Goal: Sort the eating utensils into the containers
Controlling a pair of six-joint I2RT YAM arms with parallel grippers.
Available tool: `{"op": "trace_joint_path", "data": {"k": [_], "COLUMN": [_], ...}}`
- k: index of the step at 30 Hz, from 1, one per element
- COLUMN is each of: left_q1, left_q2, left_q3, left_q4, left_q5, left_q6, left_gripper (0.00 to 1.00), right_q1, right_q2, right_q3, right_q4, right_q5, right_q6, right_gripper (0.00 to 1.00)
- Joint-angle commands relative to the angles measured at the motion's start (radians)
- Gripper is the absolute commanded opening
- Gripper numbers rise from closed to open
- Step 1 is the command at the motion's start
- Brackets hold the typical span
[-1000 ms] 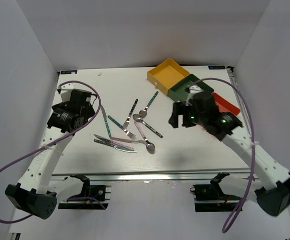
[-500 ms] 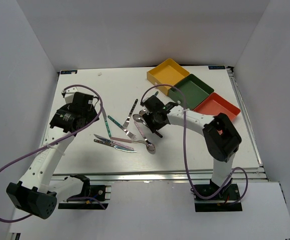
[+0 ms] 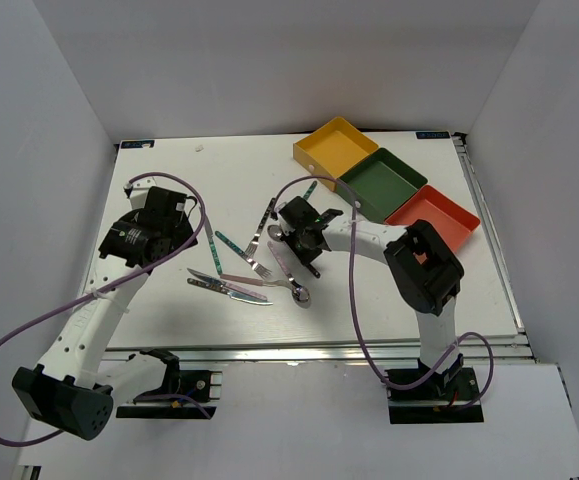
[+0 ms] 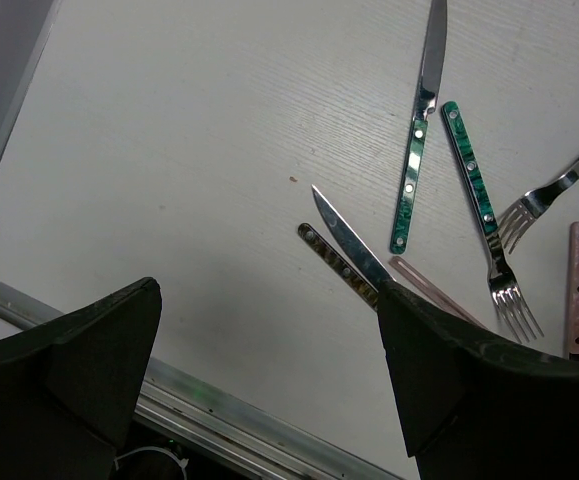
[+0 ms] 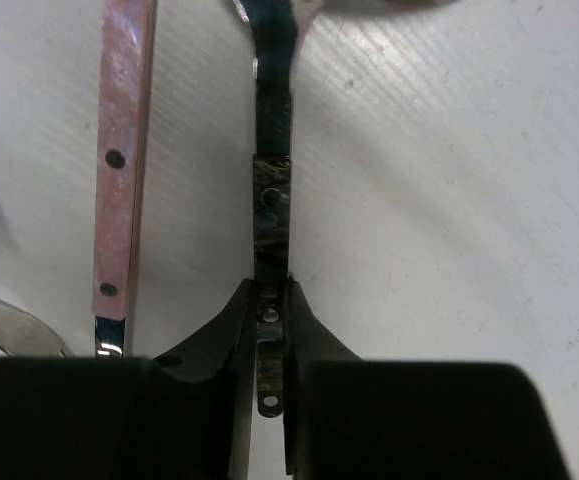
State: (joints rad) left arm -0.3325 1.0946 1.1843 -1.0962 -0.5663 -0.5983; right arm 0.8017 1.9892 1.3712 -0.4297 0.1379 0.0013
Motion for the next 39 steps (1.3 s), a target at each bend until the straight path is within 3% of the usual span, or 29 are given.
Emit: {"op": "trace_joint_path", "data": {"k": [1, 9, 15, 19, 29, 39], "left_q1": [-0.002, -0.002, -0.002, -0.002, -0.007, -0.025], "left_q2": [-0.007, 0.002, 0.001, -0.002, 0.017, -0.001], "left_q3": [-0.005, 0.012, 0.012, 0.008, 0.003, -0.025], "left_q4": [0.006, 0.018, 0.03, 0.035, 0.073, 0.068], "left_q5": [0.0, 0.002, 0.016, 0.032, 0.106, 0.102], "left_q6": [0.009, 0.002, -0.003, 0.002, 0.002, 0.003], "left_gripper": [0.98, 0.98, 0.98, 0.98, 0.98, 0.98], "right_q1": [0.005, -0.074, -0.35, -0.526, -0.826, -0.877], "right_q2": [-0.044, -0.355, -0.521, -0.549, -0.563, -0.546], "right_q3": [0.011, 0.065, -0.056, -0.103, -0.239, -0.32], "right_q4": [0.039, 0.049, 0.014, -0.026, 0.045, 0.094], "right_q5": [-0.05, -0.129, -0.19, -0.025, -0.007, 0.031], "right_q6": [-0.029, 0.04, 0.077, -0.043, -0.115, -0.09], "right_gripper": [0.03, 0.0, 0.0, 0.0, 0.0, 0.0]}}
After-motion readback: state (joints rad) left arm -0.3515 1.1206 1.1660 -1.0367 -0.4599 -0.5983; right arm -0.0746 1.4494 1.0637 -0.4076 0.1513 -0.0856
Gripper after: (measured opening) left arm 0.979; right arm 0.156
